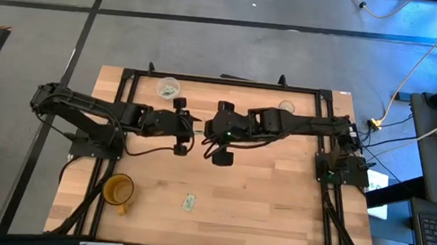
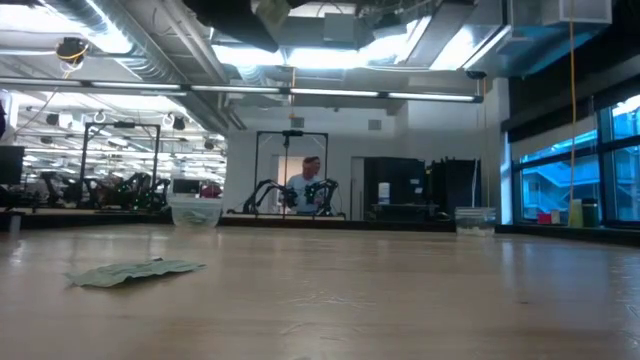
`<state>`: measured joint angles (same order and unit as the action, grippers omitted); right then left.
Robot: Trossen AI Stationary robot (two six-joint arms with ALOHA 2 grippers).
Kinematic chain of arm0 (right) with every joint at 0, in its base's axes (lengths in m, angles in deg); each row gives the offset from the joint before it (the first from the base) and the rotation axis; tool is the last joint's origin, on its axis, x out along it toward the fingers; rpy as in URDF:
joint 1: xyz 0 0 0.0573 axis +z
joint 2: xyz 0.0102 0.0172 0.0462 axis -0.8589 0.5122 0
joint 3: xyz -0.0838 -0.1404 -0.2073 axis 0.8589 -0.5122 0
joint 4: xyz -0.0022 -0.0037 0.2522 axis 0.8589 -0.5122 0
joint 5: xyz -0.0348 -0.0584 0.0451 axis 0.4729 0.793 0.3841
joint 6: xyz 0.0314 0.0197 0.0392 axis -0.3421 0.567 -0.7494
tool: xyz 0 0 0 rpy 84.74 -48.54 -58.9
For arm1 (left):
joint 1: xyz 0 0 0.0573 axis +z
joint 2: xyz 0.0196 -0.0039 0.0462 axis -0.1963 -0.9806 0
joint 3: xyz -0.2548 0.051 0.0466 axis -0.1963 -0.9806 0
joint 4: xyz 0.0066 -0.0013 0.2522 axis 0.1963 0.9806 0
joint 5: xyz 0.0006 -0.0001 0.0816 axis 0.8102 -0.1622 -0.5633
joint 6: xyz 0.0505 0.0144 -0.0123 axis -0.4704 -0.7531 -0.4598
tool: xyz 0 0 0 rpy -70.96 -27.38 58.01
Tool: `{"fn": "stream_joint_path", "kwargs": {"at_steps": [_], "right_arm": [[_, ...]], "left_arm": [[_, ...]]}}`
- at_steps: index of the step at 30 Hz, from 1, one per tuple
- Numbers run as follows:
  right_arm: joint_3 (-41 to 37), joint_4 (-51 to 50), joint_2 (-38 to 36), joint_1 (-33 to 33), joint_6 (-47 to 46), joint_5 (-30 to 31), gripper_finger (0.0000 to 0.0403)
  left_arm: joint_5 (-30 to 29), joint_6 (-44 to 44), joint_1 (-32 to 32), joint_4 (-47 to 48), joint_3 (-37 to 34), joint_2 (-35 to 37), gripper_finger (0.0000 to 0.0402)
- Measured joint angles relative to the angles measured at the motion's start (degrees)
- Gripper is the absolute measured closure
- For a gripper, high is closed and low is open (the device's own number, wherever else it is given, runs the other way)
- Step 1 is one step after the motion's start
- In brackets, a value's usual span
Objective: Pick and place Stevia / Truvia into bins
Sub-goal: Put the green stevia packet into the transparent container
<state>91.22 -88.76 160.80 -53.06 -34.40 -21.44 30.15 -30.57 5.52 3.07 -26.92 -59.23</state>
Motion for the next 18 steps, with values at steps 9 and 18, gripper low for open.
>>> {"fn": "stream_joint_path", "kwargs": {"at_steps": [9,18], "right_arm": [[-0.02,-0.48,0.08,-0.99,-0.06,0.26,0.0386],[-0.02,-0.46,0.09,-1.09,-0.27,0.34,0.0386]], "left_arm": [[3.83,0.52,-0.09,1.48,0.00,0.00,0.0251],[4.43,0.96,-0.07,1.56,0.00,0.00,0.0250]]}}
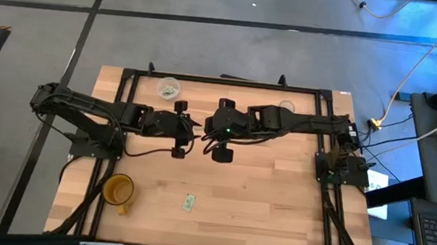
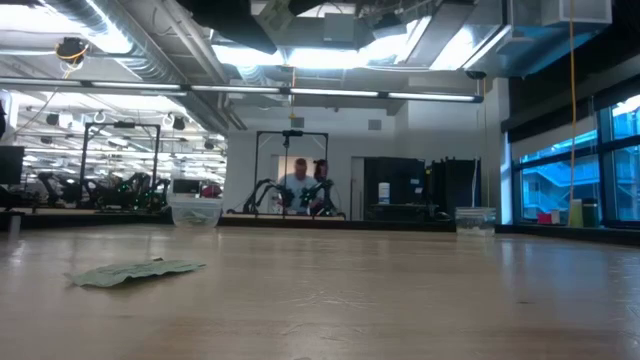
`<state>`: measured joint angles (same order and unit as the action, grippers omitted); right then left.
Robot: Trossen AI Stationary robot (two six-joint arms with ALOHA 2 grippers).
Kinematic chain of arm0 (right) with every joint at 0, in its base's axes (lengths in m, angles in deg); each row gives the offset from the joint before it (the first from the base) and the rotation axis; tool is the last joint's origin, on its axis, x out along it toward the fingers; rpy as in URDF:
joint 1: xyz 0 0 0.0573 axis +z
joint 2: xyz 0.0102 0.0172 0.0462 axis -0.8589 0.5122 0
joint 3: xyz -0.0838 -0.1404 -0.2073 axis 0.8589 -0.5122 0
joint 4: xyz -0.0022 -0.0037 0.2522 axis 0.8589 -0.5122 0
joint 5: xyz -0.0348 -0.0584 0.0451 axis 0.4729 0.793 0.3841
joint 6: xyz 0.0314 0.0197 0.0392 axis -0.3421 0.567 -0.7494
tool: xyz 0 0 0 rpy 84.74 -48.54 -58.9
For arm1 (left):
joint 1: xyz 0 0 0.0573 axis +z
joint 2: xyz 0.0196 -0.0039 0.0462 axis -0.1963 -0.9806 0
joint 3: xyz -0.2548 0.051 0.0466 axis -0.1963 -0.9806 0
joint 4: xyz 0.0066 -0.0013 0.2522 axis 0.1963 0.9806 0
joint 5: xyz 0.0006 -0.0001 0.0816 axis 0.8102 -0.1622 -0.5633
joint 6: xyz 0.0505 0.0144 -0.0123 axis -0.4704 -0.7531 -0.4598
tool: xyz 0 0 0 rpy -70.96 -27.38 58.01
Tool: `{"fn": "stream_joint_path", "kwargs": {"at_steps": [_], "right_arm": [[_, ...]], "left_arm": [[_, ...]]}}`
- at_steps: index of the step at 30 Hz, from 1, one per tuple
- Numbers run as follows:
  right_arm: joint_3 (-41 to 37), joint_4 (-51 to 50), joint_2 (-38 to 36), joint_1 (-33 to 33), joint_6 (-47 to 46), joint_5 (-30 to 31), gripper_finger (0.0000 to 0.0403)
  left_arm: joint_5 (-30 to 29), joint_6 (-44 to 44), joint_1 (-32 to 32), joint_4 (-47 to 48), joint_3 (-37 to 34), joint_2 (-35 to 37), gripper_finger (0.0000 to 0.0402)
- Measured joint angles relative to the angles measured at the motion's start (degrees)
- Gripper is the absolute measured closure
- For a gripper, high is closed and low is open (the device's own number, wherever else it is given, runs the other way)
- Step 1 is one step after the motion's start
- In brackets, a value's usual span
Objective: Pick and place Stevia / Truvia into bins
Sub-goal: Put the green stevia packet into the transparent container
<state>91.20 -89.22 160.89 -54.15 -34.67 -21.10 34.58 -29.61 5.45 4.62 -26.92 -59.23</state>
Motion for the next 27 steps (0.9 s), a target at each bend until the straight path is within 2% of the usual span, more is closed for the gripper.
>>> {"fn": "stream_joint_path", "kwargs": {"at_steps": [4,27], "right_arm": [[0.00,0.00,0.00,0.00,-1.26,-0.01,0.0386],[-0.02,-0.85,0.00,0.00,-1.58,-0.12,0.0386]], "left_arm": [[-1.81,-0.74,0.00,-1.44,0.02,0.06,0.0264],[-1.36,-3.76,0.00,-3.79,0.07,1.89,0.0397]]}}
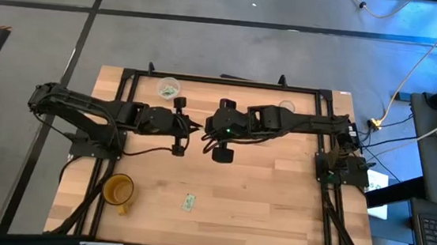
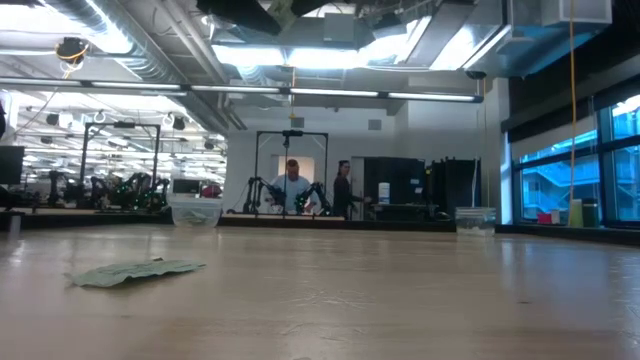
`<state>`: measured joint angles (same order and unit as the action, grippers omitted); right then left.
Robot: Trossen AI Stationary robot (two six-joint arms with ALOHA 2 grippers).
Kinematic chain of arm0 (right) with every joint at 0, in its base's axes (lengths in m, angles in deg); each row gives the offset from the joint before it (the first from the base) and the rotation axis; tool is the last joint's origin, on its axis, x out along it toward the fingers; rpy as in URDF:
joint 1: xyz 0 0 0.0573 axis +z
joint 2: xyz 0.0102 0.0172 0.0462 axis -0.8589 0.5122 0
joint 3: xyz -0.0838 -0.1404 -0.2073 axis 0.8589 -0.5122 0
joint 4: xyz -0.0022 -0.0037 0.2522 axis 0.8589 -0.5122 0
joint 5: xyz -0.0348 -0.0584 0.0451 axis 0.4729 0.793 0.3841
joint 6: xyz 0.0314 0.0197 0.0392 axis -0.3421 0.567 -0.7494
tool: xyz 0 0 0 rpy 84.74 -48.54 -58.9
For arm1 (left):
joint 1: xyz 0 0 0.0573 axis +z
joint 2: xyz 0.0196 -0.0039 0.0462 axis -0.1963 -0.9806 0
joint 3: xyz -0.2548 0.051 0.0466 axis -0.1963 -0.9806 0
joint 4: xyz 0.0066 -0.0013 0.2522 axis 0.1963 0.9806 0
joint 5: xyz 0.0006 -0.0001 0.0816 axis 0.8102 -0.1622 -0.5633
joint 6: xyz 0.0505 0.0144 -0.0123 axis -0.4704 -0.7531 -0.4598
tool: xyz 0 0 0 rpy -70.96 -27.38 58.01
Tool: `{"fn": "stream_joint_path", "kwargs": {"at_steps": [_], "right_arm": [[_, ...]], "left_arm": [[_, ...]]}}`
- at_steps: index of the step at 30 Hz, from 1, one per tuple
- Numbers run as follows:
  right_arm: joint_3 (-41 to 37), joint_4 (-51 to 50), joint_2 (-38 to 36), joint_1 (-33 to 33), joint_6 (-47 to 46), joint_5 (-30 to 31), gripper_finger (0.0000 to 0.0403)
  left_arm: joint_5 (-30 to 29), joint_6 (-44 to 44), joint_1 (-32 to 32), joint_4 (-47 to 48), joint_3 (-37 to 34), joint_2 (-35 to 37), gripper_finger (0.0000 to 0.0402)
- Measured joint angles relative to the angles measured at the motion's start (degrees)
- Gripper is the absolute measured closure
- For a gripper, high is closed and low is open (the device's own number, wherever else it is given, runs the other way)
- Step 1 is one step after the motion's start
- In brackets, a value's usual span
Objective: Pick and place Stevia / Truvia into bins
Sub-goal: Put the green stevia packet into the transparent container
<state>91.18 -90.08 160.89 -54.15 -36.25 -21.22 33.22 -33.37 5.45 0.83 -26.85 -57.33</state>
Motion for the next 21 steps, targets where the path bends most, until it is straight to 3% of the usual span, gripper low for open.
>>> {"fn": "stream_joint_path", "kwargs": {"at_steps": [4,8,13,17,21], "right_arm": [[0.00,-0.13,0.00,0.00,0.31,-0.09,0.0371],[0.00,-1.25,0.00,0.02,-0.18,0.32,0.0323],[-0.02,-9.08,-0.37,0.00,-2.51,5.74,0.0265],[-0.02,-14.00,-0.57,-0.38,-5.71,5.97,0.0245],[-0.02,-14.49,-0.57,-0.75,-5.72,5.97,0.0241]], "left_arm": [[-0.02,-0.02,-0.02,0.06,0.00,0.20,0.0397],[-0.04,0.20,0.03,0.07,0.00,0.20,0.0398],[-1.01,1.80,1.49,0.40,0.00,0.20,0.0398],[-7.68,5.47,5.38,3.71,0.00,0.20,0.0398],[-6.86,10.47,13.06,12.36,0.00,0.16,0.0398]]}}
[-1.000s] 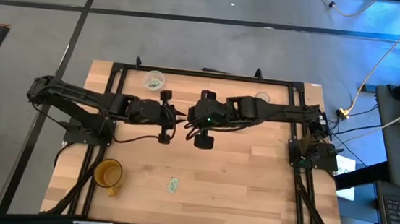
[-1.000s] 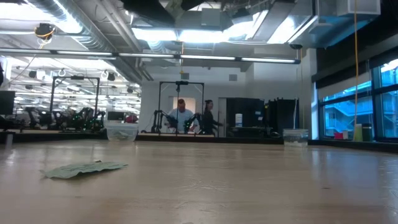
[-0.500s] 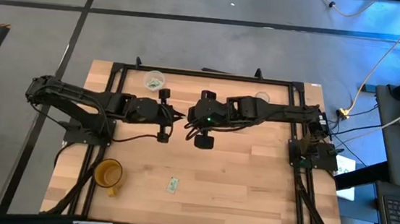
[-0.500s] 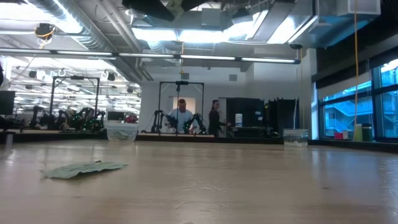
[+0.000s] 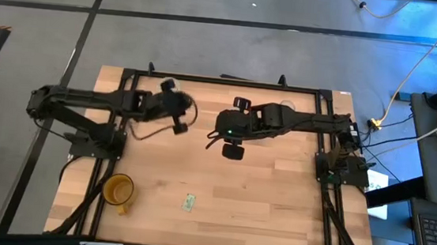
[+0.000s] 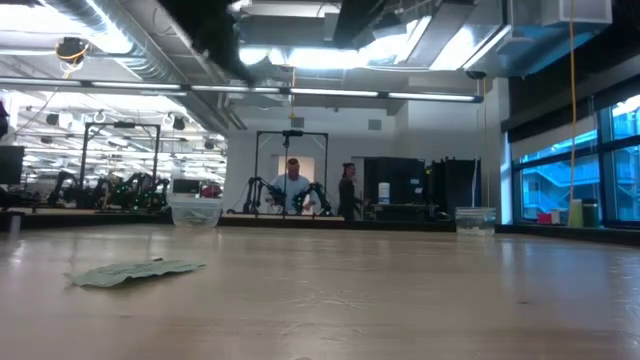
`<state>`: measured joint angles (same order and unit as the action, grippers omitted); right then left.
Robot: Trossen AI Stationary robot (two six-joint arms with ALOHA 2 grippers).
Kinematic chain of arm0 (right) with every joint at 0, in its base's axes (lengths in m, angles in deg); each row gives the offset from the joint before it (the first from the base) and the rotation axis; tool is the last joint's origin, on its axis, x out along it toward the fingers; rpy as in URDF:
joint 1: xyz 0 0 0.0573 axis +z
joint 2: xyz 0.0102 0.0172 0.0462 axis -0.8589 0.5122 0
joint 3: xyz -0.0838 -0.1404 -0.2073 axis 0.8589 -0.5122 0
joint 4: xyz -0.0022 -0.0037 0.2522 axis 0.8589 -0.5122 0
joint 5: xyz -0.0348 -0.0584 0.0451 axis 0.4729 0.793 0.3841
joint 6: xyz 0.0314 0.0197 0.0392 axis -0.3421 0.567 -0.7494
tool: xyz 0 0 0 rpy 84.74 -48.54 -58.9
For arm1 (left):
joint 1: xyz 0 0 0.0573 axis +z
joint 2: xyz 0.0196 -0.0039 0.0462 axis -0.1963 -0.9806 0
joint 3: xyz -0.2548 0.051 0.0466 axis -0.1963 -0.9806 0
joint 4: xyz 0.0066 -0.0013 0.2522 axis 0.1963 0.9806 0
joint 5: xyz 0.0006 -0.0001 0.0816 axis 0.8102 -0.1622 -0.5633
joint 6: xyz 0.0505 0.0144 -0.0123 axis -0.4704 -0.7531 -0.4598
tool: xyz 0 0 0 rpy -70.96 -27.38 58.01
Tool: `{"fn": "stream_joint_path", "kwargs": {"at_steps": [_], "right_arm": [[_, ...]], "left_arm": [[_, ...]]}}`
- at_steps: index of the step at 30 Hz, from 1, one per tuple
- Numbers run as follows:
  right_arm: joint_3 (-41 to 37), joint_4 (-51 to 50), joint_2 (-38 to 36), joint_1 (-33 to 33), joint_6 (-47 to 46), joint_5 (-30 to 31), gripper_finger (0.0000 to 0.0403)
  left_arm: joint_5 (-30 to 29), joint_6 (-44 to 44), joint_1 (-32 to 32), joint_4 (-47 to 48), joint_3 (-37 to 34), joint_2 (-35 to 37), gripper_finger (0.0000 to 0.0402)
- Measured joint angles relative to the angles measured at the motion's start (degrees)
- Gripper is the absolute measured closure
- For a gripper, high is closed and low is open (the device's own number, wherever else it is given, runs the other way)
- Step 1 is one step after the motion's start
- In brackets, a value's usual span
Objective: Pick and place Stevia / Truvia into bins
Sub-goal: Put the green stevia packet into the transparent container
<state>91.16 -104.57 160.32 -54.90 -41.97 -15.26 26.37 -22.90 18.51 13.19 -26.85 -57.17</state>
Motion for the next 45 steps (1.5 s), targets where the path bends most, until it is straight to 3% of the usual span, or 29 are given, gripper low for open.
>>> {"fn": "stream_joint_path", "kwargs": {"at_steps": [5,10,15,25,35,45], "right_arm": [[0.00,-0.02,0.00,-1.14,0.44,-0.04,0.0241],[0.00,0.94,0.00,-3.03,2.56,-0.49,0.0240],[0.00,2.21,0.00,-5.33,3.72,-3.67,0.0240],[0.00,8.35,0.02,-7.31,6.46,-7.26,0.0240],[0.00,8.46,0.02,-7.29,6.01,-7.26,0.0240],[0.00,8.17,0.04,-7.22,6.03,-7.26,0.0240]], "left_arm": [[0.92,9.96,11.71,9.59,-0.50,-0.81,0.0398],[5.86,11.15,23.32,9.35,-2.34,-2.62,0.0398],[10.28,12.18,30.76,8.95,-2.82,-9.71,0.0398],[6.03,10.82,34.33,7.75,-2.84,-22.93,0.0398],[9.03,9.27,36.19,1.78,-2.84,-24.11,0.0391],[8.17,6.32,36.05,1.85,-2.73,-24.11,0.0318]]}}
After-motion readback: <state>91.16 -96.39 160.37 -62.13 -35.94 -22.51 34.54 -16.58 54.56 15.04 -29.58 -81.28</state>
